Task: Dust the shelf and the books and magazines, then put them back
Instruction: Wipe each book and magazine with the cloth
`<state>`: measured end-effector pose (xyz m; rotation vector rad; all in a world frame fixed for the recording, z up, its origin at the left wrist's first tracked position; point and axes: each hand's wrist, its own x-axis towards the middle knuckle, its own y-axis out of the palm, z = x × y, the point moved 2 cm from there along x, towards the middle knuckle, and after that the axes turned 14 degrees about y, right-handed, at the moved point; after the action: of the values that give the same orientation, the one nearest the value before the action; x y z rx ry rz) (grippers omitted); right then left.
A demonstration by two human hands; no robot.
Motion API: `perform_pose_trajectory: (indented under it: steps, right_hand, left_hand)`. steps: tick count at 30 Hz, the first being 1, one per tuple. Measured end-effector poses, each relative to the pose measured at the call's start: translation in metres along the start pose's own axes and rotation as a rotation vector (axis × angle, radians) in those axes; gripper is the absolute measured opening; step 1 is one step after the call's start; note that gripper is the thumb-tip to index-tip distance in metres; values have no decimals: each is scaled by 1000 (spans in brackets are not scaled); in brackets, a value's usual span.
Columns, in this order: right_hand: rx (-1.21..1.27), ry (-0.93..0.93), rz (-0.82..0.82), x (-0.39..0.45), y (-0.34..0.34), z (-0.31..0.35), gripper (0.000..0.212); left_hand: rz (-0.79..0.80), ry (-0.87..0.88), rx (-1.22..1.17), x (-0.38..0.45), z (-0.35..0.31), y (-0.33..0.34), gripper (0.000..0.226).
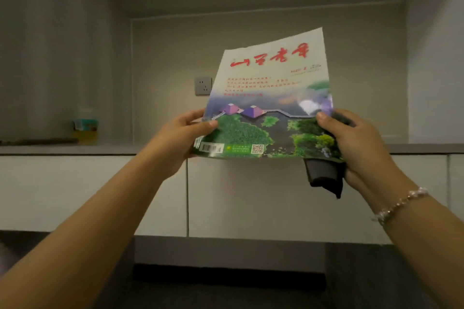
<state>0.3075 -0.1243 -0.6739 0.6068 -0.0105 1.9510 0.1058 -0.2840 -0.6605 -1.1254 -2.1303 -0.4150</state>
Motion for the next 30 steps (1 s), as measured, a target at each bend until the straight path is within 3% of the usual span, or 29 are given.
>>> perform_pose_trajectory:
  steps: [4,10,18,21,26,30]
  right_hand:
    - [-121,52,-46,15,1,5,16]
    - [-39,226,60,6,3,4,32]
    - [121,239,268,-21,2,-7,69]
    - [114,188,287,-25,6,-9,57]
    - [60,137,148,-22,11,-7,48]
    - [15,91,-7,-12,7,-7,38]
  left_hand:
    - [95,-31,-30,-13,14,-1,33]
    - [-123,-57,-372,-10,22,10,25]
    - [-209,-44,-383,-4,16,15,15]
    - [-235,-35,-404,-6,16,14,19]
    - [-192,14,-406,-10,18,19,25]
    - [-148,25,-315,-9,24,23,57]
